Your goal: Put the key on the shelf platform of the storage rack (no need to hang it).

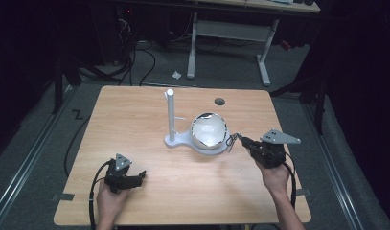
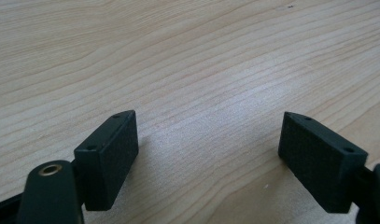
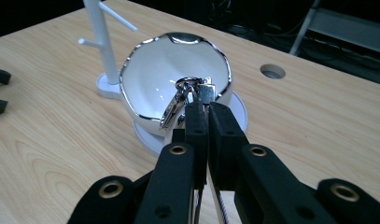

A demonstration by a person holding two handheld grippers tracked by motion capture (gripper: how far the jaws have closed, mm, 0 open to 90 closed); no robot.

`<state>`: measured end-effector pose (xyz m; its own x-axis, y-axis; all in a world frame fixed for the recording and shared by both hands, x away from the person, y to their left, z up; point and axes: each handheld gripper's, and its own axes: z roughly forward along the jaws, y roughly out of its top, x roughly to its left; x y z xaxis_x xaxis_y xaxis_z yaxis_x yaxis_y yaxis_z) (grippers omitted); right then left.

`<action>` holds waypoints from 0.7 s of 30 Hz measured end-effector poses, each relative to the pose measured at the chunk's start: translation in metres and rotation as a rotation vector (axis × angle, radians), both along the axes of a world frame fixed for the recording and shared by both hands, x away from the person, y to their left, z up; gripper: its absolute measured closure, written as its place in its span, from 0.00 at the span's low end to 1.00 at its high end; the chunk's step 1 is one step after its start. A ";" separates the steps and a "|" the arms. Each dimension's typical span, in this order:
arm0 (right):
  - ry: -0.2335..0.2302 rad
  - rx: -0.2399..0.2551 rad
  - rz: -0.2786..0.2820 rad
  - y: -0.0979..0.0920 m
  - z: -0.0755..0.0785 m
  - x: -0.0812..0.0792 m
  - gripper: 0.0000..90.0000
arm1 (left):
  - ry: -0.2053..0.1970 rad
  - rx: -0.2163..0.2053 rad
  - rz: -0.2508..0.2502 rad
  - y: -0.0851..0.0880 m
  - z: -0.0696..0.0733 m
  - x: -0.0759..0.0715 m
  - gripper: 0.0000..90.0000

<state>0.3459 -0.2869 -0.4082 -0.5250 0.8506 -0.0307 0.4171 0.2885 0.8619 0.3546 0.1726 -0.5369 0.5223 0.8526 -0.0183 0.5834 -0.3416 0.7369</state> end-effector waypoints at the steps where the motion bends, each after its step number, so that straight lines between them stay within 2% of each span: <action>1: -0.002 0.009 0.010 0.001 0.001 0.001 0.97 | 0.000 0.000 0.000 0.000 0.000 0.000 0.23; 8: -0.004 0.025 0.039 0.008 0.010 0.007 0.97 | 0.000 -0.001 0.000 0.000 0.000 0.000 0.23; 12: 0.006 0.038 0.064 0.014 0.014 0.016 0.97 | 0.000 0.000 0.000 0.000 0.000 0.000 0.23; 21: 0.005 0.040 0.077 0.023 0.021 0.030 0.97 | 0.002 0.000 -0.002 0.000 0.000 0.000 0.23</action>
<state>0.3761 -0.2637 -0.3870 -0.5892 0.8080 0.0053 0.3990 0.2852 0.8715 0.3547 0.1728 -0.5368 0.5239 0.8516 -0.0197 0.5842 -0.3423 0.7359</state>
